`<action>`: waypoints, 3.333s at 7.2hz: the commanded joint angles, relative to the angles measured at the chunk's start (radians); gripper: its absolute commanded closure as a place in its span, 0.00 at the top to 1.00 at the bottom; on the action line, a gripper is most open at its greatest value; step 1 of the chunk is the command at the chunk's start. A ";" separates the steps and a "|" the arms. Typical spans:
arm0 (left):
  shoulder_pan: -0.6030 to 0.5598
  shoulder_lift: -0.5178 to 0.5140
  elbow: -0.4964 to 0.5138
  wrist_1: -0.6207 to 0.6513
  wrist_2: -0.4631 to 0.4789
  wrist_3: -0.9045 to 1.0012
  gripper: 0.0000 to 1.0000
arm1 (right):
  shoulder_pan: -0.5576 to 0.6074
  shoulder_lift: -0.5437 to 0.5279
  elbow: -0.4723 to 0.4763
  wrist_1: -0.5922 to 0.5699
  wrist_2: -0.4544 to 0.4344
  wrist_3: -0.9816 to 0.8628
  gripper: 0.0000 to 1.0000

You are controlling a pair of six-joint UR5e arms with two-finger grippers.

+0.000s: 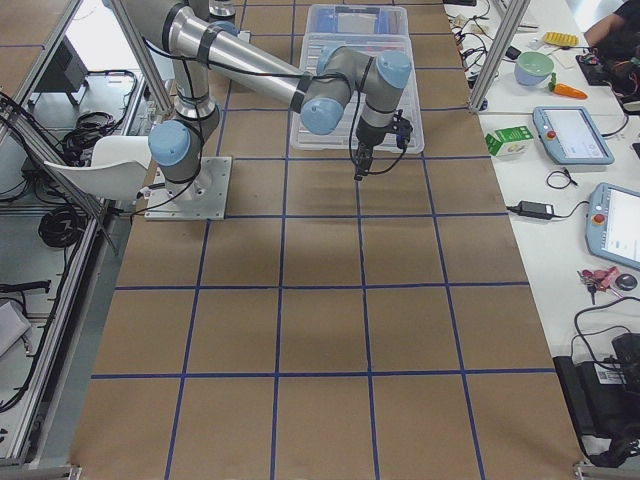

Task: Place red block in blue tray from box

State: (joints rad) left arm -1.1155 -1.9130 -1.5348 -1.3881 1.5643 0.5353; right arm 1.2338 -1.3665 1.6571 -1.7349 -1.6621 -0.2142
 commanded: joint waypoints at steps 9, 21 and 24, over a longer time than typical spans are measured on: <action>0.054 -0.139 -0.134 0.270 0.000 0.052 0.84 | 0.246 0.012 0.001 -0.009 0.015 0.096 1.00; -0.387 0.278 -0.053 -0.100 0.074 -0.366 1.00 | 0.328 -0.018 -0.048 -0.012 0.058 0.196 1.00; -0.468 0.341 -0.047 -0.104 0.071 -0.420 1.00 | 0.328 -0.172 -0.068 0.099 0.118 0.202 1.00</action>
State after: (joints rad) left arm -1.5624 -1.5966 -1.5809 -1.4907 1.6358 0.1248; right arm 1.5611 -1.4722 1.5924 -1.6681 -1.5878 -0.0164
